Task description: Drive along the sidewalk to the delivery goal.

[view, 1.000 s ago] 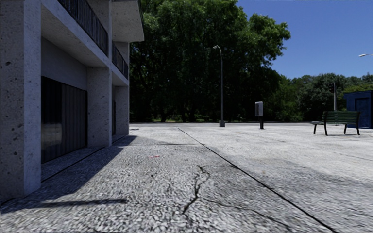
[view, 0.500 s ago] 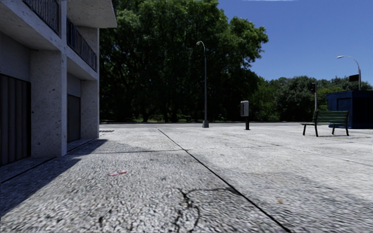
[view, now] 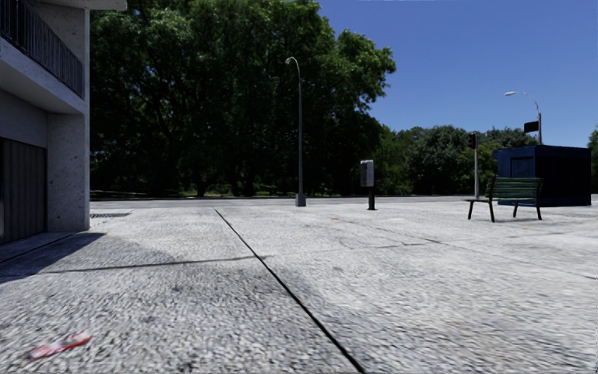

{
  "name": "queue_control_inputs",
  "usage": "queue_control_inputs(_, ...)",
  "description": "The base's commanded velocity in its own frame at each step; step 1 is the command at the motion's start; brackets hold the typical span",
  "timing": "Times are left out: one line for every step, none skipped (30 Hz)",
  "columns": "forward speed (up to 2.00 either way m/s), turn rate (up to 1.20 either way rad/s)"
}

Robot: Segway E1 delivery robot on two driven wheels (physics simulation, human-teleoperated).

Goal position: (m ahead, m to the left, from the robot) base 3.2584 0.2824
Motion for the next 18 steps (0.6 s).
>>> queue_control_inputs(2.0, 0.0)
queue_control_inputs(2.0, 0.0)
queue_control_inputs(2.0, 0.0)
queue_control_inputs(2.0, 0.0)
queue_control_inputs(2.0, 0.0)
queue_control_inputs(2.0, 0.0)
queue_control_inputs(2.0, 0.0)
queue_control_inputs(2.0, 0.0)
queue_control_inputs(2.0, 0.0)
queue_control_inputs(2.0, 0.0)
queue_control_inputs(2.0, 0.0)
queue_control_inputs(2.0, 0.0)
queue_control_inputs(2.0, 0.0)
queue_control_inputs(2.0, 0.0)
queue_control_inputs(2.0, 0.0)
queue_control_inputs(2.0, 0.0)
queue_control_inputs(2.0, 0.0)
queue_control_inputs(2.0, 0.01)
